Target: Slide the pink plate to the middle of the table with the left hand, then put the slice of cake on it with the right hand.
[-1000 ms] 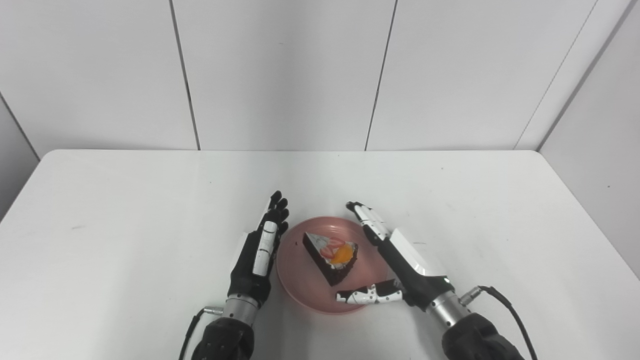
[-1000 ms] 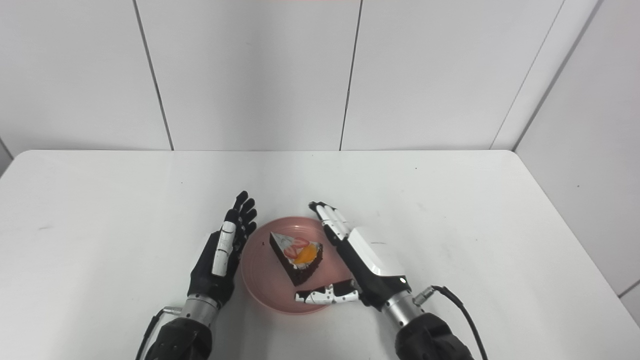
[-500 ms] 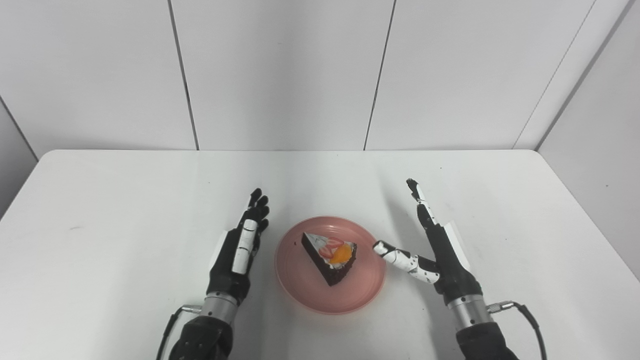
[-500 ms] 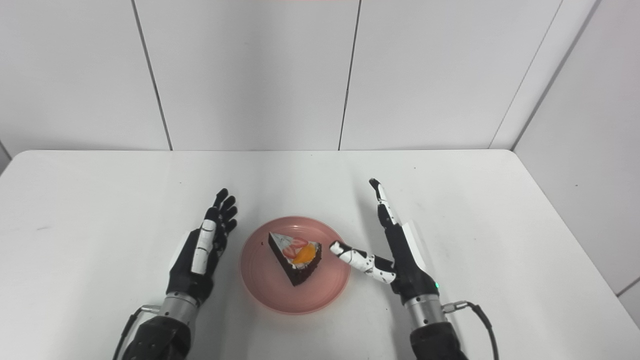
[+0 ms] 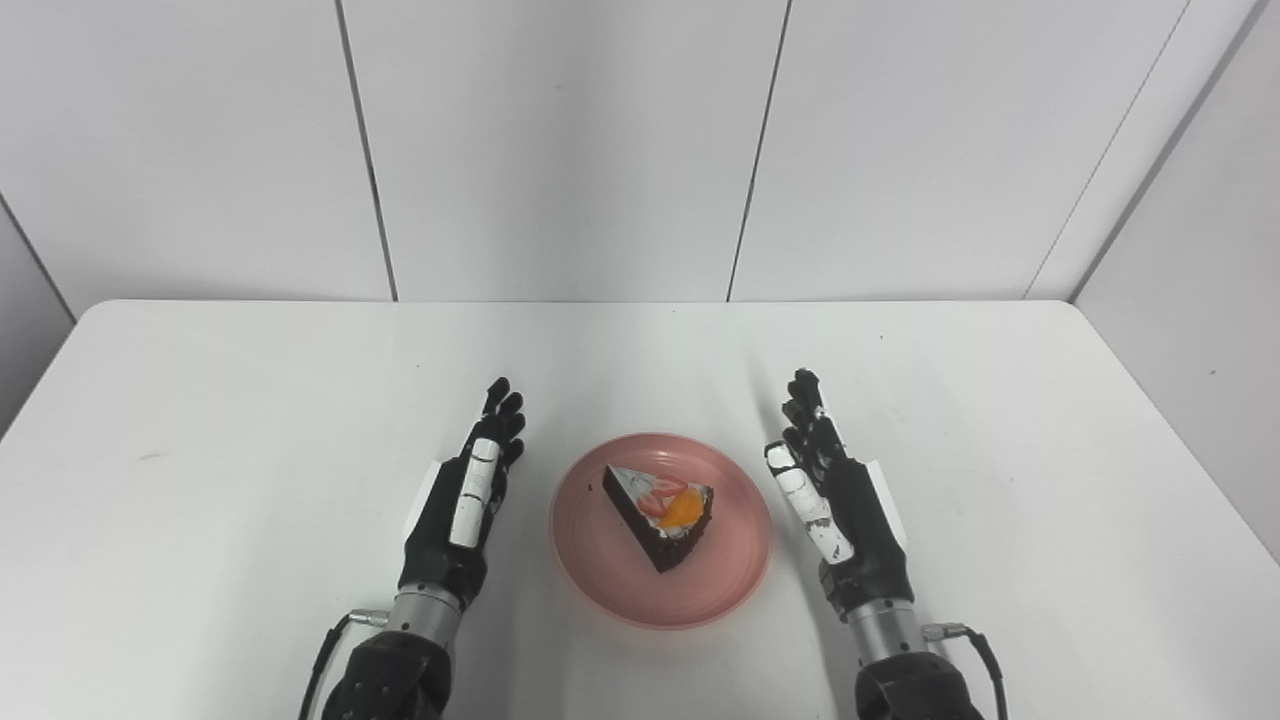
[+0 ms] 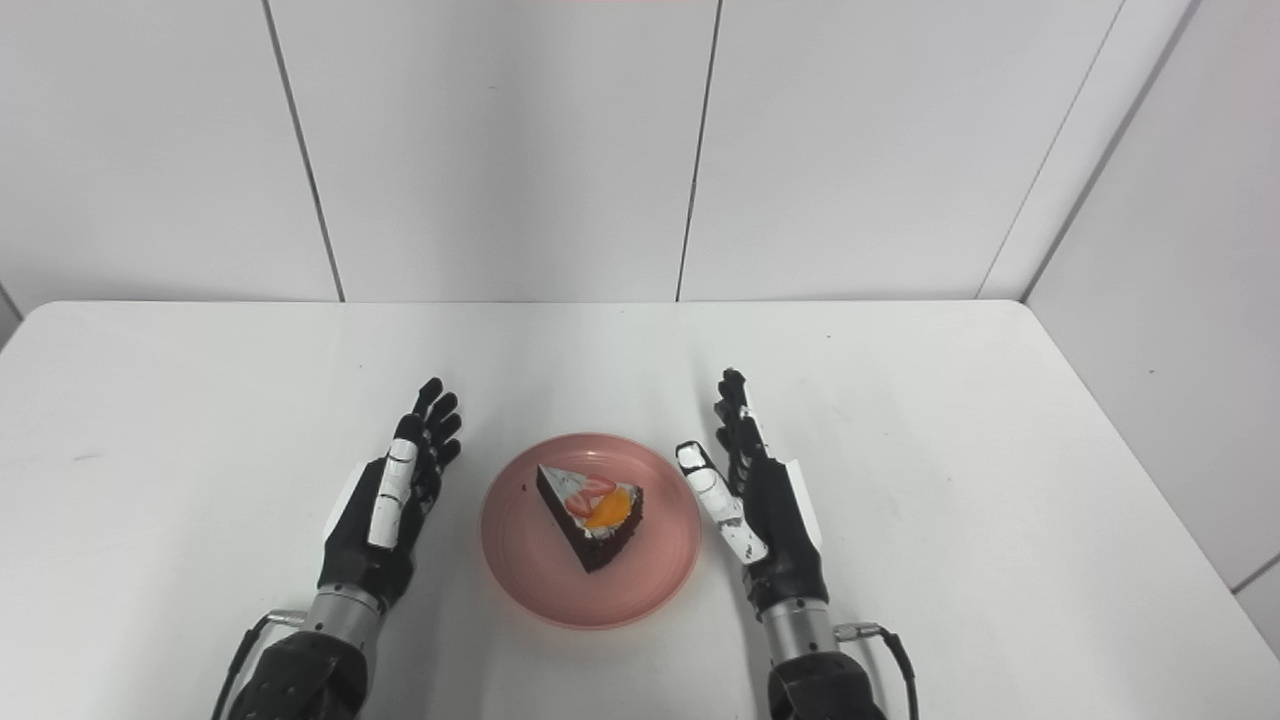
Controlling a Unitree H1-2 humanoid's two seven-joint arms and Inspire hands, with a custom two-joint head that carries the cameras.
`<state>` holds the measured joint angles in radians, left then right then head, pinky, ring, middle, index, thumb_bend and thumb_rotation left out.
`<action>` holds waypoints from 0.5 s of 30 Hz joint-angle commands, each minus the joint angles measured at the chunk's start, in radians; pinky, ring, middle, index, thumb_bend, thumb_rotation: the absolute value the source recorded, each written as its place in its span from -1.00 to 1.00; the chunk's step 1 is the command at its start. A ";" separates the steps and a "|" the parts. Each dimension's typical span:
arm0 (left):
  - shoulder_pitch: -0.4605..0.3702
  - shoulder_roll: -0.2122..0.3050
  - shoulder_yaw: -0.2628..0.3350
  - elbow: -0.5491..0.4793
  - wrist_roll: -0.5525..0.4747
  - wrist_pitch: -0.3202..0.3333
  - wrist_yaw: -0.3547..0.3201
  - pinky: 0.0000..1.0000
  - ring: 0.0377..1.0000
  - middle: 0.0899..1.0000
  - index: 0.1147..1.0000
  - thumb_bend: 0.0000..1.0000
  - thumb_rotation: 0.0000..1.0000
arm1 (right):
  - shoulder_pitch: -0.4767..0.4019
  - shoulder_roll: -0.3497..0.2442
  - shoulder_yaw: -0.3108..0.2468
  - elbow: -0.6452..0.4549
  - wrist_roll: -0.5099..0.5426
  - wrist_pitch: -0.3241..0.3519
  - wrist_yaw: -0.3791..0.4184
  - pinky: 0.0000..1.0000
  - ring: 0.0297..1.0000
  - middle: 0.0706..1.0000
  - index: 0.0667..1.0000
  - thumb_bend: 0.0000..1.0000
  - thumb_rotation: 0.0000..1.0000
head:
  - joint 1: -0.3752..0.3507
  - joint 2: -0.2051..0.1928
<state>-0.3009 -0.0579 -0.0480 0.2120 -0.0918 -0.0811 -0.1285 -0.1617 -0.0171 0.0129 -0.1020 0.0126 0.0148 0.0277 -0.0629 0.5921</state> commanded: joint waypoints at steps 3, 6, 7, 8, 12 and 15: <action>0.011 0.007 -0.002 -0.022 0.004 0.009 0.001 1.00 1.00 1.00 1.00 0.39 1.00 | -0.013 0.012 -0.004 -0.010 0.021 0.013 0.001 1.00 1.00 1.00 1.00 0.12 0.58 | 0.004 -0.002; 0.012 0.007 0.000 -0.018 -0.001 0.010 0.002 1.00 1.00 1.00 1.00 0.39 1.00 | -0.013 0.017 -0.008 -0.006 0.036 0.031 0.002 1.00 1.00 1.00 1.00 0.13 0.62 | 0.001 -0.001; 0.015 0.005 0.001 -0.021 0.000 0.013 0.006 1.00 1.00 1.00 1.00 0.39 1.00 | -0.014 0.018 -0.009 -0.005 0.042 0.032 0.003 1.00 1.00 1.00 1.00 0.13 0.62 | -0.001 0.000; 0.017 0.004 0.001 -0.024 0.001 0.016 0.009 1.00 1.00 1.00 1.00 0.40 1.00 | -0.015 0.018 -0.010 -0.004 0.047 0.033 0.003 1.00 1.00 1.00 1.00 0.16 0.61 | -0.001 0.000; 0.024 0.002 -0.003 -0.037 -0.001 0.030 0.005 1.00 1.00 1.00 1.00 0.41 1.00 | -0.017 0.020 -0.020 -0.005 0.062 0.043 -0.002 1.00 1.00 1.00 1.00 0.22 0.61 | -0.007 0.002; 0.028 -0.004 -0.004 -0.048 0.002 0.039 0.011 1.00 1.00 1.00 1.00 0.37 1.00 | -0.016 0.019 -0.026 -0.008 0.060 0.050 -0.009 1.00 1.00 1.00 1.00 0.25 0.62 | -0.008 0.004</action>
<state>-0.2792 -0.0513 -0.0481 0.1811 -0.0917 -0.0576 -0.1265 -0.1594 0.0001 -0.0060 -0.0854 0.0650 0.0639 0.0212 -0.0721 0.5967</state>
